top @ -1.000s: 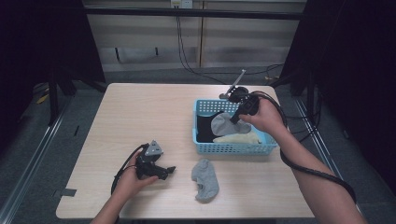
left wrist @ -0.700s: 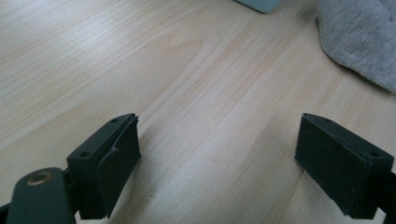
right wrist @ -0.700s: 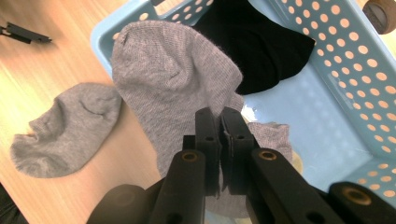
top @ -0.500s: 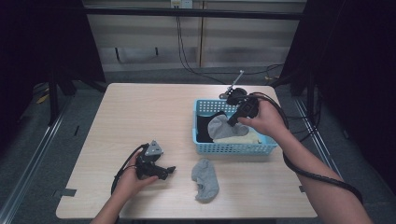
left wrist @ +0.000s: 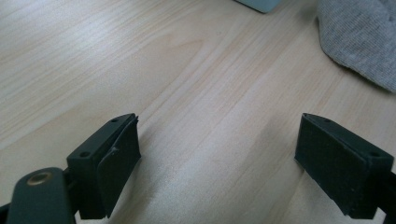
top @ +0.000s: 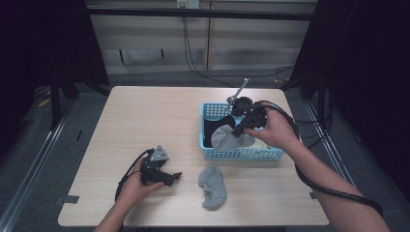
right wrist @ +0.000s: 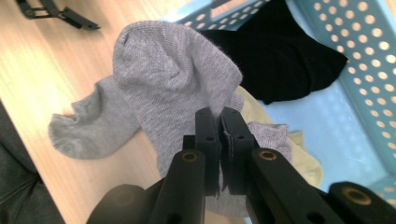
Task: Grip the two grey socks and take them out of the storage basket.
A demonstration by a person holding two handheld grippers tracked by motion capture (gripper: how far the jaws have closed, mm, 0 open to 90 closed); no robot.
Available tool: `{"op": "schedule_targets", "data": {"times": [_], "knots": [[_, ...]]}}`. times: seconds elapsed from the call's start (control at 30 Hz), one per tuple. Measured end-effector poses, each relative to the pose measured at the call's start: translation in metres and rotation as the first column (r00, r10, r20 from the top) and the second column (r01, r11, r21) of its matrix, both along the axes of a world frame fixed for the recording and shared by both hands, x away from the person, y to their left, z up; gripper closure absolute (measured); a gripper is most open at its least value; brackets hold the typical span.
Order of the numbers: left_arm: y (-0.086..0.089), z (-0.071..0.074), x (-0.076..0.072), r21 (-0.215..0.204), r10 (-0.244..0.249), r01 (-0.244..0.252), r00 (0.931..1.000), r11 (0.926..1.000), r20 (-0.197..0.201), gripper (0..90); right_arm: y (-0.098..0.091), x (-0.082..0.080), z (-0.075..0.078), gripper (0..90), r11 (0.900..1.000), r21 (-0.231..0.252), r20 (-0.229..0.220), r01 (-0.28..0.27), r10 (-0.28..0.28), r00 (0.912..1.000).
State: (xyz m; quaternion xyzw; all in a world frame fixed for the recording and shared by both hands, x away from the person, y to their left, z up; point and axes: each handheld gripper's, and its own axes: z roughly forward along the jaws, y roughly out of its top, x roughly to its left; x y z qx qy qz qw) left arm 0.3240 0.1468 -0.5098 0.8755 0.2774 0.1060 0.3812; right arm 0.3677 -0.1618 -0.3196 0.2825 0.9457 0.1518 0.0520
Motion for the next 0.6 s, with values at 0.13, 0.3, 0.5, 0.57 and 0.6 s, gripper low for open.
{"op": "schedule_targets", "data": {"times": [0.13, 0.3, 0.5, 0.57, 0.6], "knots": [[0.000, 0.000, 0.000, -0.001, 0.000, 0.000, 1.0000, 1.0000, 0.000, 13.1, 0.008, -0.007, 0.000, 86.9, 0.9996, -0.010, -0.003, -0.027, 0.027, 0.9996], [0.000, 0.000, 0.000, 0.000, 0.000, 0.000, 1.0000, 1.0000, 0.000, 13.1, 0.017, -0.016, -0.002, 86.9, 0.9984, -0.018, -0.004, -0.054, 0.054, 0.9985], [0.000, 0.000, 0.000, 0.000, 0.000, 0.000, 1.0000, 1.0000, 0.000, 13.1, 0.026, -0.025, -0.007, 86.9, 0.9956, -0.021, -0.012, -0.091, 0.091, 0.9958], [0.000, 0.000, 0.000, 0.000, 0.000, 0.000, 1.0000, 1.0000, 0.000, 13.2, 0.029, -0.028, -0.009, 86.8, 0.9946, -0.014, -0.016, -0.103, 0.103, 0.9946], [0.000, 0.000, 0.000, 0.000, 0.000, 0.000, 1.0000, 1.0000, 0.000, 13.1, 0.031, -0.030, -0.010, 86.9, 0.9938, -0.010, -0.017, -0.111, 0.111, 0.9937]]}}
